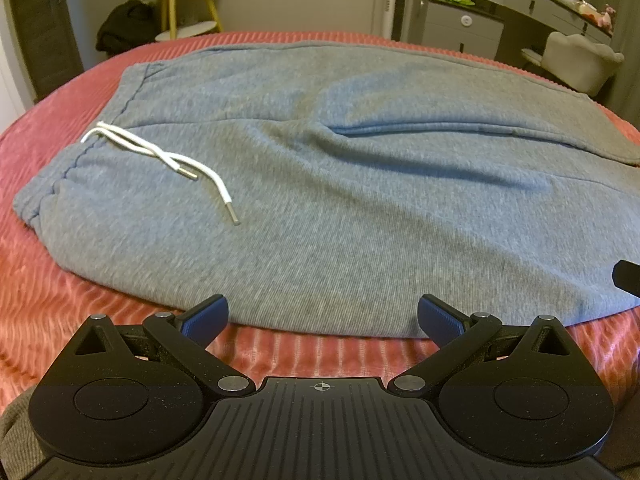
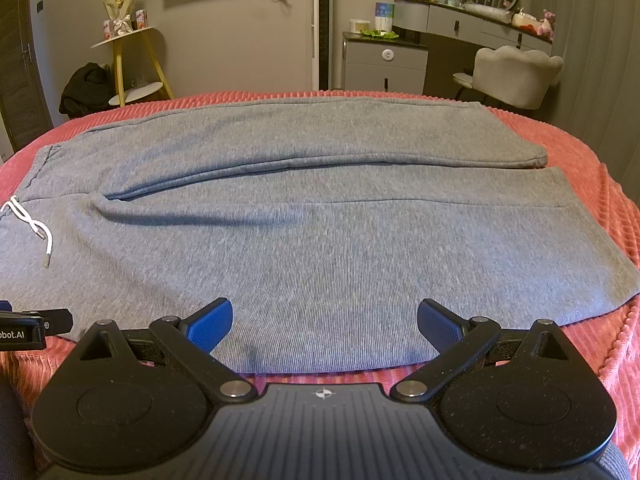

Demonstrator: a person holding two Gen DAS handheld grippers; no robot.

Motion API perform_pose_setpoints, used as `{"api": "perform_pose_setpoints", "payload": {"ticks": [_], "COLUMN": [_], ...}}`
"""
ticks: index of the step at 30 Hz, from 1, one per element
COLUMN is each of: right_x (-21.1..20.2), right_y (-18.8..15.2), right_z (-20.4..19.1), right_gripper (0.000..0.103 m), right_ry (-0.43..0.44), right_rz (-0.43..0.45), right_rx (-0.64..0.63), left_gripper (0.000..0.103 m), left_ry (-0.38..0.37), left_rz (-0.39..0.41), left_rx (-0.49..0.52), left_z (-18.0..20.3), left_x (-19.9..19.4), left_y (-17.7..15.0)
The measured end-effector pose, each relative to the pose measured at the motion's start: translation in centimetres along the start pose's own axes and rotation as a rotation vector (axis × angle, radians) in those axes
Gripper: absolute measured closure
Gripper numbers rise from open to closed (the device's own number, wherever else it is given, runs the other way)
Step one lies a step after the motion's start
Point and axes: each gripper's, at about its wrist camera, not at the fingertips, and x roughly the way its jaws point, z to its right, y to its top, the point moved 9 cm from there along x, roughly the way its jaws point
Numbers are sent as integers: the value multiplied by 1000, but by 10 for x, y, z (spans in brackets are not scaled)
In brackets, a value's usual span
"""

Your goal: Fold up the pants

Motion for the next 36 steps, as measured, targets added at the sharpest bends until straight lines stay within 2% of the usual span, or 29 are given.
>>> {"api": "perform_pose_setpoints", "payload": {"ticks": [36], "right_x": [-3], "right_y": [7], "right_z": [0], "right_gripper": [4], "right_ry": [21], "right_rz": [-1], "right_rx": [15], "left_gripper": [0], "left_ry": [-16], "left_rz": [-7], "left_rx": [-10], "left_z": [1], "left_x": [0], "left_y": [4]}}
